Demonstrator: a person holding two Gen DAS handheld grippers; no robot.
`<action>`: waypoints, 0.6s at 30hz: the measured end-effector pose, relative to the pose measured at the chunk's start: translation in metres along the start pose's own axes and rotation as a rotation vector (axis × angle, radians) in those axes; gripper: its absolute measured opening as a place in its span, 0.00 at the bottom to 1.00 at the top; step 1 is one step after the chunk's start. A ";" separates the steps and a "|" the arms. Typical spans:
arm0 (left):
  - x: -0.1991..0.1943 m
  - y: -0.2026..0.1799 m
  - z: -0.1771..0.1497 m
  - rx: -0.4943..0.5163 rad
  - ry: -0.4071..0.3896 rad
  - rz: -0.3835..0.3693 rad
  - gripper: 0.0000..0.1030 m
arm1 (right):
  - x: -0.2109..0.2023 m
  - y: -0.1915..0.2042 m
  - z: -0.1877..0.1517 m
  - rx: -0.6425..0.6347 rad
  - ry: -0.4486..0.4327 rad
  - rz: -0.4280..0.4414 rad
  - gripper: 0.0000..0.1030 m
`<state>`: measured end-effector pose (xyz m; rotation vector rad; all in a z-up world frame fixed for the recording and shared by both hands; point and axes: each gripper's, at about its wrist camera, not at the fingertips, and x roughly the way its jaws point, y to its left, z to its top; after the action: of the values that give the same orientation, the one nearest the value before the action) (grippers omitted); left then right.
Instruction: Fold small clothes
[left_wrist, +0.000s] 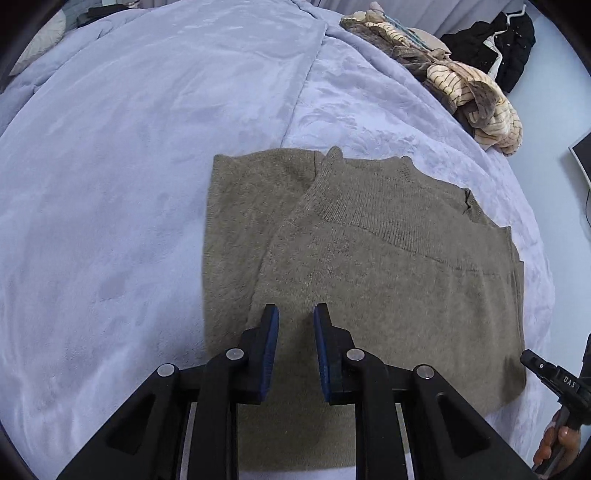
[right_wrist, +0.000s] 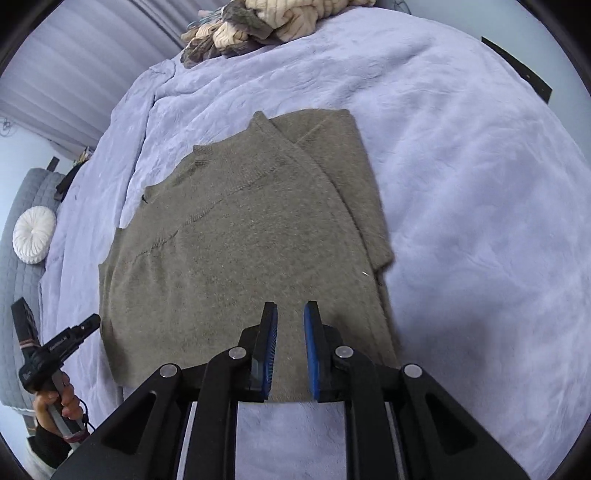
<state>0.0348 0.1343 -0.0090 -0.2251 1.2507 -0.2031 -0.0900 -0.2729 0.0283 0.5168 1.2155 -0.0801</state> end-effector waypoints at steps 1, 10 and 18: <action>0.011 -0.002 0.001 -0.004 0.013 0.019 0.20 | 0.009 0.002 0.003 -0.010 0.012 -0.021 0.15; 0.023 0.002 -0.001 0.012 0.030 0.004 0.20 | 0.032 -0.029 -0.002 0.041 0.064 -0.093 0.13; 0.013 -0.001 -0.007 0.029 0.051 0.040 0.20 | 0.017 -0.033 -0.007 0.092 0.056 -0.092 0.17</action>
<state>0.0322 0.1290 -0.0223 -0.1707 1.3015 -0.1928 -0.1003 -0.2952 -0.0002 0.5457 1.2946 -0.2013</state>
